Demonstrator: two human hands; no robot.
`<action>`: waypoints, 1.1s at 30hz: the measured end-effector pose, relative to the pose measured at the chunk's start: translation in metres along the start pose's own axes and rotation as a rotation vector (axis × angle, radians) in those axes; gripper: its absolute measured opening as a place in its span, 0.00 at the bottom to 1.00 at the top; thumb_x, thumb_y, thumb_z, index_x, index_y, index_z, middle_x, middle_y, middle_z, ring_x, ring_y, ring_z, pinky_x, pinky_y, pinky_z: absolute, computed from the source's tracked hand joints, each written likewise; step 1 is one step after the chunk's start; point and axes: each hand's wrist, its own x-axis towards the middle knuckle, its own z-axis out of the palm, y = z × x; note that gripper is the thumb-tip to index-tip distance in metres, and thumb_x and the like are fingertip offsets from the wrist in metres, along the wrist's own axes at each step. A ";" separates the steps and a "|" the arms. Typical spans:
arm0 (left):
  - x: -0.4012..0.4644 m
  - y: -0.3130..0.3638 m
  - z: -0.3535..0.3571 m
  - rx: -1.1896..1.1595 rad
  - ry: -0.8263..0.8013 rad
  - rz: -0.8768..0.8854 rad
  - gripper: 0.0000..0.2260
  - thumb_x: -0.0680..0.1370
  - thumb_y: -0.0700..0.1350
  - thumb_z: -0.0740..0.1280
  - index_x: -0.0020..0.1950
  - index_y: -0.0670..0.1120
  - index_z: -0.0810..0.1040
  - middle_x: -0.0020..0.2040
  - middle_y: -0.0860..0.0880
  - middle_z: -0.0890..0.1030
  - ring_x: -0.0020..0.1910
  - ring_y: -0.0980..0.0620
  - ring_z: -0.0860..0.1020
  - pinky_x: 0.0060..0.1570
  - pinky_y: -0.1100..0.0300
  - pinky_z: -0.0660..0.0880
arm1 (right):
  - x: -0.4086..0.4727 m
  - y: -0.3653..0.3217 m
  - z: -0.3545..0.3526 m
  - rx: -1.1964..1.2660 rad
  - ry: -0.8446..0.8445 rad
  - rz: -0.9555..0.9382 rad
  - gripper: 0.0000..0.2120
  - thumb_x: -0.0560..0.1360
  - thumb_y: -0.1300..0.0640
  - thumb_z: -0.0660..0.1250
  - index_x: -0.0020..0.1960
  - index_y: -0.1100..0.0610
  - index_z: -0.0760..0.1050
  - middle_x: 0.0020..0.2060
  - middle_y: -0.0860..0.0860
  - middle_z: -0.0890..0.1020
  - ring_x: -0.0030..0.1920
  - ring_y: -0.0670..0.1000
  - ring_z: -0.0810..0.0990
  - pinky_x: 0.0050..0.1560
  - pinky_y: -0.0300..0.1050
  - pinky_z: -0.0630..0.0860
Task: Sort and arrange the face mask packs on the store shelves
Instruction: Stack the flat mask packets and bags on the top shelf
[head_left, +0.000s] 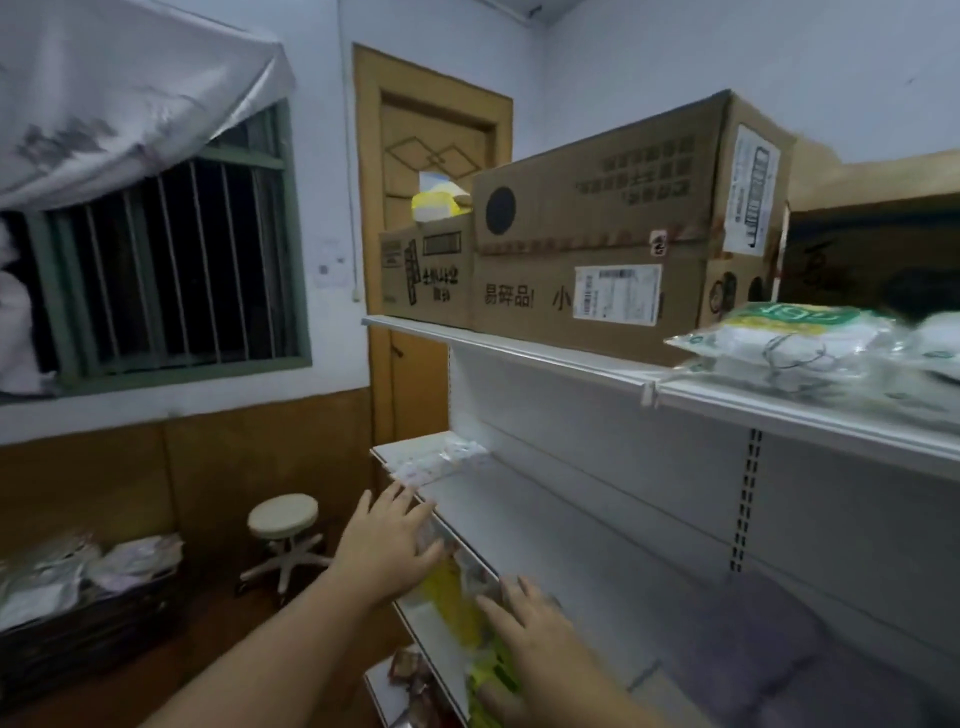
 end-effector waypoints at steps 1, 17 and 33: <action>0.001 -0.014 0.011 -0.013 -0.039 -0.025 0.31 0.77 0.67 0.49 0.77 0.56 0.57 0.79 0.49 0.55 0.78 0.49 0.51 0.74 0.44 0.47 | 0.013 -0.005 0.009 0.002 -0.021 0.010 0.35 0.77 0.40 0.59 0.78 0.46 0.47 0.78 0.53 0.41 0.77 0.54 0.41 0.75 0.53 0.45; 0.107 -0.152 0.081 0.036 -0.159 -0.161 0.31 0.78 0.65 0.51 0.78 0.58 0.48 0.80 0.49 0.45 0.78 0.47 0.41 0.75 0.44 0.42 | 0.230 0.006 0.047 0.074 -0.033 -0.066 0.44 0.75 0.38 0.61 0.78 0.48 0.36 0.76 0.52 0.32 0.76 0.55 0.35 0.75 0.55 0.41; 0.280 -0.242 0.144 0.076 -0.222 -0.189 0.29 0.78 0.65 0.53 0.77 0.61 0.50 0.80 0.50 0.44 0.78 0.47 0.41 0.74 0.44 0.42 | 0.440 0.057 0.066 0.137 -0.097 -0.077 0.37 0.76 0.39 0.60 0.78 0.45 0.45 0.78 0.52 0.41 0.77 0.57 0.37 0.74 0.60 0.42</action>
